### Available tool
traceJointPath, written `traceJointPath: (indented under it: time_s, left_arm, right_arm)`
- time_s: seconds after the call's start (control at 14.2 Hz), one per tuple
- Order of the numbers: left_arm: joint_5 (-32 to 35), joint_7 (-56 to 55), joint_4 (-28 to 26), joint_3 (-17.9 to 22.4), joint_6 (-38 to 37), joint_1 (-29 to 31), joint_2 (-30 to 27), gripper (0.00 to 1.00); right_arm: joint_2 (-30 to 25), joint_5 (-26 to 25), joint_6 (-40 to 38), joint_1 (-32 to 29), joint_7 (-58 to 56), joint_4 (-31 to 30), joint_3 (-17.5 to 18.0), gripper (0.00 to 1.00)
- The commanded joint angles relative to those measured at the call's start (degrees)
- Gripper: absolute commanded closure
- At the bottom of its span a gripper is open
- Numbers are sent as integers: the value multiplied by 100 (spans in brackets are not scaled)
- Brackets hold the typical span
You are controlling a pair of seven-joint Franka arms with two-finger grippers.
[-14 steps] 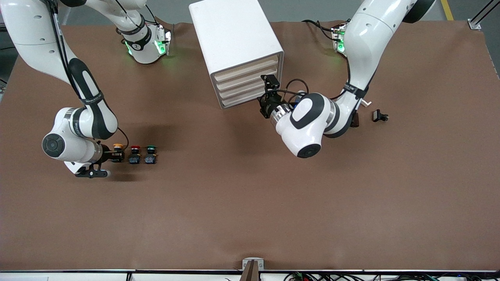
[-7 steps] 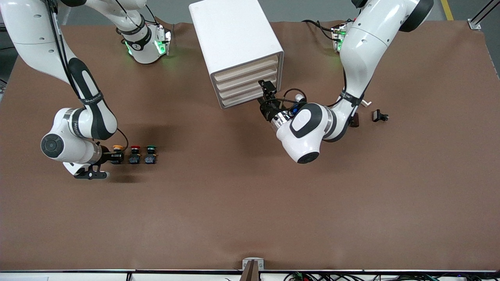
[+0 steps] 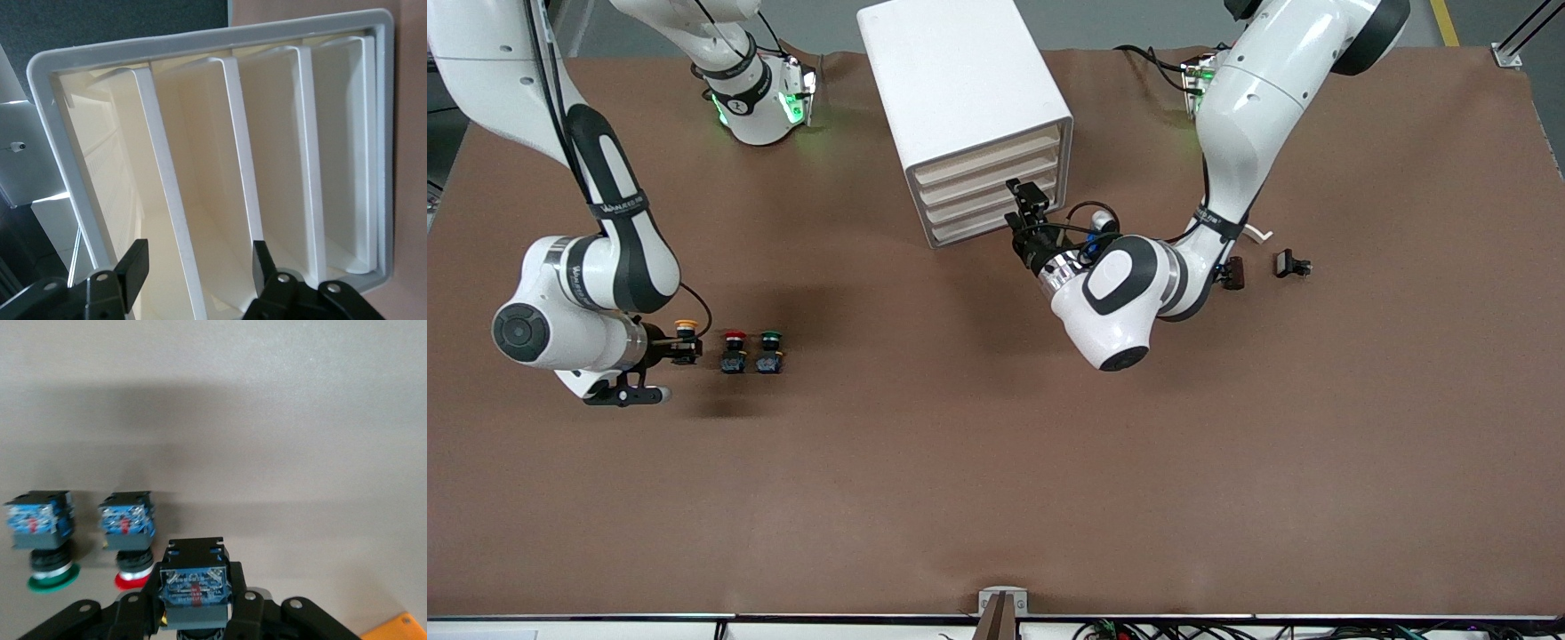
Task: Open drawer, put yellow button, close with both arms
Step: 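Lift the yellow button with the right gripper toward the open drawer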
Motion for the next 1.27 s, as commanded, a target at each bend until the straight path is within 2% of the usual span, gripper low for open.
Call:
traceJointPath:
  time_s: [0.0, 0.28, 0.49, 0.57, 0.78, 0.92, 1.06, 1.2]
  left_arm:
    - [-249, -152, 111, 4, -126, -121, 75, 32]
    - [-311, -301, 111, 4, -284, -243, 154, 37]
    - [-320, -476, 111, 4, -284, -331, 198, 40]
    - [-311, -573, 111, 4, -284, -366, 216, 43]
    - [-285, -662, 111, 4, -302, -446, 251, 44]
    - [-268, -679, 111, 13, -293, -490, 269, 47]
    - [-259, -767, 111, 13, -302, -498, 303, 64]
    - [-241, -793, 111, 13, -302, -490, 312, 77]
  right_arm:
    - [-413, -31, -426, 109, 68, -27, 9, 76]
    - [-801, -5, -928, 337, 252, 69, 9, 77]
    - [-933, -5, -1349, 557, 770, 201, 9, 77]
    - [-1012, -5, -1499, 636, 963, 228, 9, 77]
    - [-1319, -5, -1999, 1110, 1753, 280, 18, 77]
    - [-1443, -5, -2517, 1514, 2403, 560, 9, 77]
    - [-1434, -22, -3184, 1953, 3106, 1069, 18, 77]
    - [-1425, -31, -3538, 2401, 3844, 1396, 18, 77]
